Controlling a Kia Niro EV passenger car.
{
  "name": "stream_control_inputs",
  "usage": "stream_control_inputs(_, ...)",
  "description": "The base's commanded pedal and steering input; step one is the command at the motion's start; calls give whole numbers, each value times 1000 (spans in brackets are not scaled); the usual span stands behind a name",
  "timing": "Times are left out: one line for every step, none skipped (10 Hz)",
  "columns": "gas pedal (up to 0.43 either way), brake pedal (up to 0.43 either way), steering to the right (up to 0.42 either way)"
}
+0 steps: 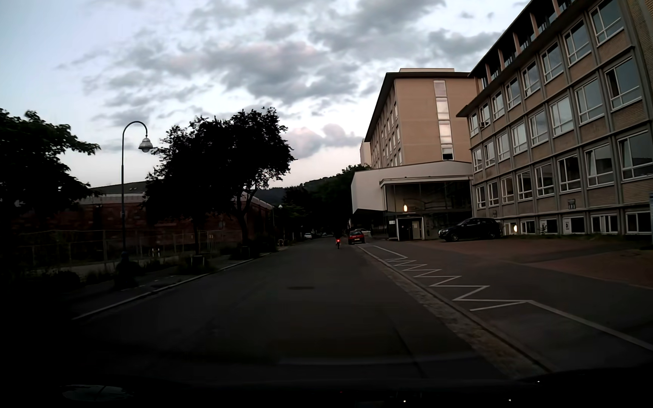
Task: Follow the waypoints while adhering to traffic rules and regulations
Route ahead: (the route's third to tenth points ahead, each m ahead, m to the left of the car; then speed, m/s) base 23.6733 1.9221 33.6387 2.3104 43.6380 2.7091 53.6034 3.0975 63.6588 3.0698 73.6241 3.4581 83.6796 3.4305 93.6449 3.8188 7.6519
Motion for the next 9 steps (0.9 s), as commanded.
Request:
stream_control_inputs(138, 0, -28)
stream_control_inputs(138, 0, -28)
stream_control_inputs(138, 0, -26)
stream_control_inputs(138, 0, -25)
stream_control_inputs(138, 0, -23)
stream_control_inputs(138, 0, -20)
stream_control_inputs(138, 0, -18)
stream_control_inputs(138, 0, -16)
stream_control_inputs(138, 0, -13)
